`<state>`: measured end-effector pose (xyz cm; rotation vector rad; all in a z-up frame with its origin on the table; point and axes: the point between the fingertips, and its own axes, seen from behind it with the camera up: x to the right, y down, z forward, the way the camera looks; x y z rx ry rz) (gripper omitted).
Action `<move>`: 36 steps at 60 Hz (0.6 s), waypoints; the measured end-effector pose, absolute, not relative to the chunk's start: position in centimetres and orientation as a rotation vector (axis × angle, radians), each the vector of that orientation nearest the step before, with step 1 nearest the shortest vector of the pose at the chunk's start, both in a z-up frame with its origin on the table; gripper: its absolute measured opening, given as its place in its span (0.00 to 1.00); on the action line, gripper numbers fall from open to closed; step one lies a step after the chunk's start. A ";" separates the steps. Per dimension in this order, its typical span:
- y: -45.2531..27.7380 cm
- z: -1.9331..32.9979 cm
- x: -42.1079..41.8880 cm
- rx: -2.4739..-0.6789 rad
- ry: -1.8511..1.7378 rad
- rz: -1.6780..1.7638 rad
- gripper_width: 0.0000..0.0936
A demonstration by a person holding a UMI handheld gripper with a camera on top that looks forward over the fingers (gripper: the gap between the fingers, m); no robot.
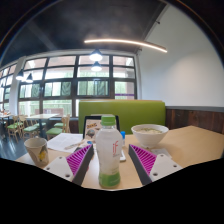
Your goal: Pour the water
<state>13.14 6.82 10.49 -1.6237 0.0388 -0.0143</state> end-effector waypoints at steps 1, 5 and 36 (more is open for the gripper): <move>5.7 10.2 12.9 -1.618 0.044 -0.012 0.87; 8.8 10.9 12.3 -1.592 0.038 -0.014 0.86; 10.7 13.8 6.7 -1.599 -0.306 -0.415 0.33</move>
